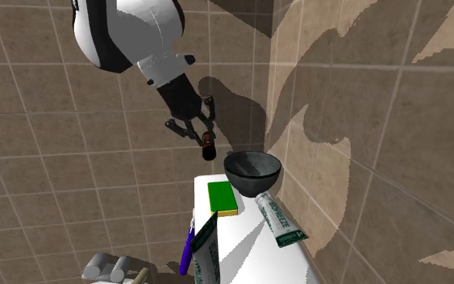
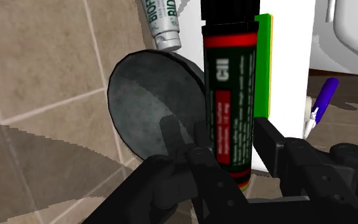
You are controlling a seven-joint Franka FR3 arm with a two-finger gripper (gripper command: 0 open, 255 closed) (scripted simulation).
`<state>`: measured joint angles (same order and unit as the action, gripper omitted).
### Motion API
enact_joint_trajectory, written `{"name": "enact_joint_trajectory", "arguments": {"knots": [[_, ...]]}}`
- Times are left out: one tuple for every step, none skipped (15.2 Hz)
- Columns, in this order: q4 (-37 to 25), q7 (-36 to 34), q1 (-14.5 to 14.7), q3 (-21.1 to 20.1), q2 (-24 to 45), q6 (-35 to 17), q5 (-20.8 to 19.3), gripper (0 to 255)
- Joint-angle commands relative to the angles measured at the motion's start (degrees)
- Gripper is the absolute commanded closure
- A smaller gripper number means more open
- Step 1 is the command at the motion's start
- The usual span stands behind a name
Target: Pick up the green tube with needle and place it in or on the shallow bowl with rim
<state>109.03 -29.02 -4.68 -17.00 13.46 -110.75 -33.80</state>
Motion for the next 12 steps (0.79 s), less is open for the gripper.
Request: {"name": "enact_joint_trajectory", "arguments": {"knots": [[-0.2, 2.3, -1.6, 1.1, -0.1, -1.0, -0.3, 255], [-0.5, 3.5, -2.3, 1.6, 0.0, -1.5, -0.5, 255], [-0.8, 4.6, -3.1, 2.1, 0.2, -1.9, -0.7, 255], [-1.3, 5.8, -3.8, 2.7, 0.5, -2.3, -0.8, 255], [-1.8, 6.9, -4.6, 3.2, 0.8, -2.8, -1.0, 255], [-2.3, 8.1, -5.3, 3.7, 1.1, -3.1, -1.1, 255], [-3.0, 9.2, -6.0, 4.2, 1.5, -3.5, -1.2, 255], [-3.7, 10.4, -6.7, 4.7, 1.9, -3.9, -1.3, 255], [-4.5, 11.6, -7.4, 5.2, 2.4, -4.2, -1.4, 255], [-4.9, 12.1, -7.7, 5.4, 2.7, -4.3, -1.5, 255], [-4.5, 11.7, -7.7, 5.4, 3.0, -4.9, -1.7, 255], [-4.2, 11.3, -7.7, 5.5, 3.3, -5.4, -1.9, 255]]}}
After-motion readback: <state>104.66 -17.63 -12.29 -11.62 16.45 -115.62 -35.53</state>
